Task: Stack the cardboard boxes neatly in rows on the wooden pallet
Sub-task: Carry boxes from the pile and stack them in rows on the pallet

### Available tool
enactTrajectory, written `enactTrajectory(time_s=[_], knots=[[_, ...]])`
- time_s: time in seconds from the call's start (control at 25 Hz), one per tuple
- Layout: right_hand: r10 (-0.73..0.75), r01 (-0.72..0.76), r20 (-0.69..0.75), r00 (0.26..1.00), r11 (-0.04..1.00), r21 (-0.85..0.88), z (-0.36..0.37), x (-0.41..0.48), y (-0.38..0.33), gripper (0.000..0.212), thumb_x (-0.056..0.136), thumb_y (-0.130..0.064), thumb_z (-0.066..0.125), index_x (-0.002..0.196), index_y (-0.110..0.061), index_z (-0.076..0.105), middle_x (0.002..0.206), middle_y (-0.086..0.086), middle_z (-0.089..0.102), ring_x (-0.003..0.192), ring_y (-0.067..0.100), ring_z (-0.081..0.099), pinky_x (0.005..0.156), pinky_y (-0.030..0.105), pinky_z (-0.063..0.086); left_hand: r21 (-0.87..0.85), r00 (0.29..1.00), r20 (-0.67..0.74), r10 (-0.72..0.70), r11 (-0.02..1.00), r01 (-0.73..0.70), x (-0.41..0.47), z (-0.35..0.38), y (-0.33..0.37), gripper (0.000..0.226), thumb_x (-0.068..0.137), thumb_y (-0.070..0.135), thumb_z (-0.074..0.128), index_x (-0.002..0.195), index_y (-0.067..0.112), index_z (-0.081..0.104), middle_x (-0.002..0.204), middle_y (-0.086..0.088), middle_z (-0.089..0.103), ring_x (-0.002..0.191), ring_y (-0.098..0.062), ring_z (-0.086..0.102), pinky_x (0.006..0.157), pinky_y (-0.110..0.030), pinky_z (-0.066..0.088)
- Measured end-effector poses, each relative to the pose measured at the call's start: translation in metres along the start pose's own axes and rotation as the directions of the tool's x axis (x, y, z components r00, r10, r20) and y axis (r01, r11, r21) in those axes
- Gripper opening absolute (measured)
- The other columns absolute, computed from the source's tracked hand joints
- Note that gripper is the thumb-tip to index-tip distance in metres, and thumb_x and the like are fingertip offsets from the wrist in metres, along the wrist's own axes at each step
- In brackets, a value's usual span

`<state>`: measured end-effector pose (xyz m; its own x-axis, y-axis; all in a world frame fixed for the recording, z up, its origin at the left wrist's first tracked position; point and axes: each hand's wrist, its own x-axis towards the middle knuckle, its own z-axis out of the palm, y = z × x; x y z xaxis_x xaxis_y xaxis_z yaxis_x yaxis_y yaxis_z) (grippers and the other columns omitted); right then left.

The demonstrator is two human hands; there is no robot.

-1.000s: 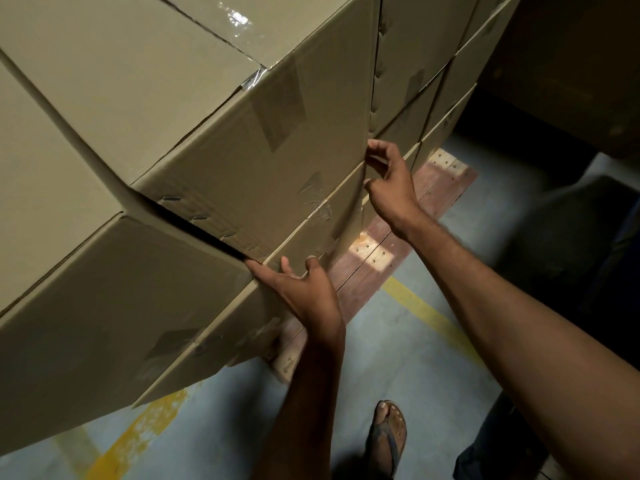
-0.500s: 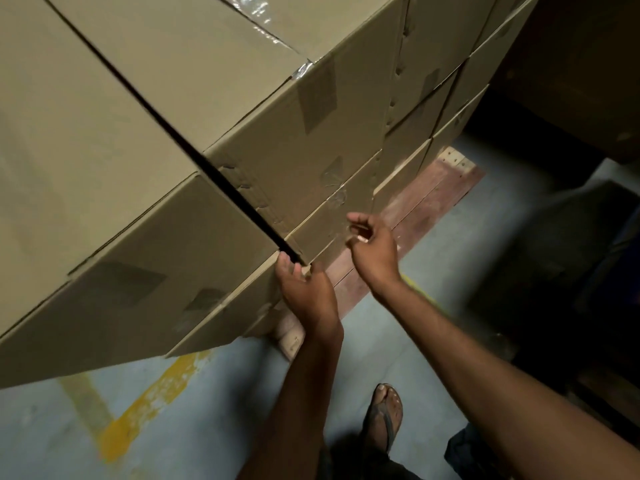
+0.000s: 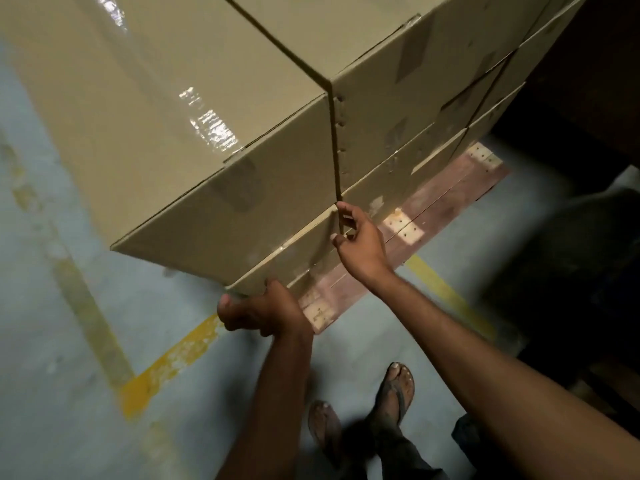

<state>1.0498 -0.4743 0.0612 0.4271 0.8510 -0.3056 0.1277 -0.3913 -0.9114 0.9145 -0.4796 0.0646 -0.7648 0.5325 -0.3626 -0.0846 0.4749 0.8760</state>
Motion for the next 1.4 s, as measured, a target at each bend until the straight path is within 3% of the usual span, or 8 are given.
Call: enactTrajectory(time_s=[0.24, 0.4, 0.6, 0.76, 0.88, 1.04, 1.24, 1.4], knots=[[0.059, -0.061, 0.036, 0.998, 0.995, 0.076, 0.011, 0.009, 0.000, 0.081, 0.087, 0.016, 0.060, 0.155, -0.021, 0.040, 0.151, -0.001, 0.048, 0.140, 0.018, 0.046, 0.111, 0.047, 0.049, 0.001, 0.905, 0.425, -0.004, 1.000, 0.004, 0.034, -0.014, 0.002, 0.104, 0.080, -0.018, 0.064, 0.161, 0.014, 0.007, 0.150, -0.009, 0.041, 0.118, -0.019, 0.053, 0.097, -0.022, 0.047], [0.115, -0.110, -0.021, 0.993, 0.981, 0.161, 0.016, 0.017, 0.004, 0.077, 0.085, 0.017, 0.062, 0.151, -0.021, 0.045, 0.137, -0.005, 0.055, 0.130, 0.014, 0.054, 0.104, 0.042, 0.055, 0.025, 0.880, 0.475, -0.005, 1.000, -0.008, 0.036, -0.014, -0.010, 0.106, 0.083, -0.016, 0.064, 0.162, 0.018, 0.003, 0.137, -0.003, 0.042, 0.117, -0.017, 0.054, 0.071, -0.001, 0.045], [0.132, -0.132, 0.011, 0.991, 0.978, 0.160, 0.019, 0.020, 0.011, 0.077, 0.083, 0.020, 0.062, 0.146, -0.022, 0.049, 0.138, -0.005, 0.052, 0.131, 0.015, 0.053, 0.104, 0.039, 0.054, 0.033, 0.836, 0.548, -0.016, 0.999, -0.003, 0.040, -0.019, -0.016, 0.109, 0.084, -0.018, 0.065, 0.159, 0.026, 0.000, 0.148, 0.001, 0.031, 0.139, -0.021, 0.045, 0.092, -0.020, 0.045], [0.322, -0.281, -0.044, 0.946, 0.878, 0.388, 0.035, 0.000, 0.006, 0.053, 0.081, 0.004, 0.058, 0.129, -0.018, 0.057, 0.139, 0.007, 0.055, 0.124, 0.022, 0.059, 0.100, 0.036, 0.054, 0.083, 0.800, 0.600, -0.015, 0.996, -0.044, 0.052, -0.034, -0.014, 0.106, 0.085, -0.017, 0.066, 0.161, 0.023, 0.004, 0.145, 0.002, 0.041, 0.128, -0.016, 0.053, 0.081, -0.016, 0.050], [0.413, -0.369, 0.030, 0.910, 0.779, 0.507, 0.056, -0.019, -0.005, 0.069, 0.066, -0.001, 0.052, 0.133, -0.014, 0.055, 0.124, 0.010, 0.063, 0.111, 0.025, 0.058, 0.092, 0.032, 0.051, 0.088, 0.803, 0.586, 0.108, 0.977, -0.195, 0.066, -0.041, -0.007, 0.089, 0.083, -0.012, 0.070, 0.150, 0.031, 0.031, 0.144, 0.004, 0.050, 0.104, -0.007, 0.069, 0.087, -0.020, 0.051], [0.305, -0.316, 0.095, 0.948, 0.852, 0.417, 0.075, -0.019, -0.037, 0.056, 0.059, -0.006, 0.042, 0.110, -0.011, 0.065, 0.084, 0.003, 0.064, 0.081, 0.019, 0.056, 0.068, 0.027, 0.046, 0.084, 0.790, 0.603, 0.116, 0.975, -0.207, 0.064, -0.034, 0.007, 0.071, 0.084, -0.014, 0.069, 0.127, 0.032, 0.036, 0.107, 0.013, 0.062, 0.083, 0.011, 0.063, 0.077, -0.012, 0.049], [0.070, -0.027, -0.164, 0.984, 0.968, 0.251, 0.036, -0.012, -0.035, 0.069, 0.087, 0.006, 0.050, 0.146, -0.028, 0.047, 0.134, -0.007, 0.045, 0.103, 0.000, 0.054, 0.102, 0.032, 0.049, 0.080, 0.835, 0.535, 0.129, 0.976, -0.202, 0.067, -0.046, 0.009, 0.075, 0.092, 0.004, 0.071, 0.156, 0.020, 0.034, 0.142, 0.001, 0.053, 0.121, -0.015, 0.059, 0.099, -0.025, 0.046], [-0.163, 0.175, -0.154, 0.975, 0.982, 0.067, 0.018, 0.006, -0.033, 0.072, 0.085, 0.007, 0.053, 0.150, -0.023, 0.044, 0.145, -0.004, 0.038, 0.130, 0.014, 0.048, 0.112, 0.041, 0.046, 0.053, 0.847, 0.460, 0.266, 0.944, -0.326, 0.071, -0.048, 0.013, 0.063, 0.096, 0.037, 0.070, 0.152, 0.021, 0.044, 0.144, -0.002, 0.057, 0.126, -0.023, 0.059, 0.107, -0.035, 0.047]])
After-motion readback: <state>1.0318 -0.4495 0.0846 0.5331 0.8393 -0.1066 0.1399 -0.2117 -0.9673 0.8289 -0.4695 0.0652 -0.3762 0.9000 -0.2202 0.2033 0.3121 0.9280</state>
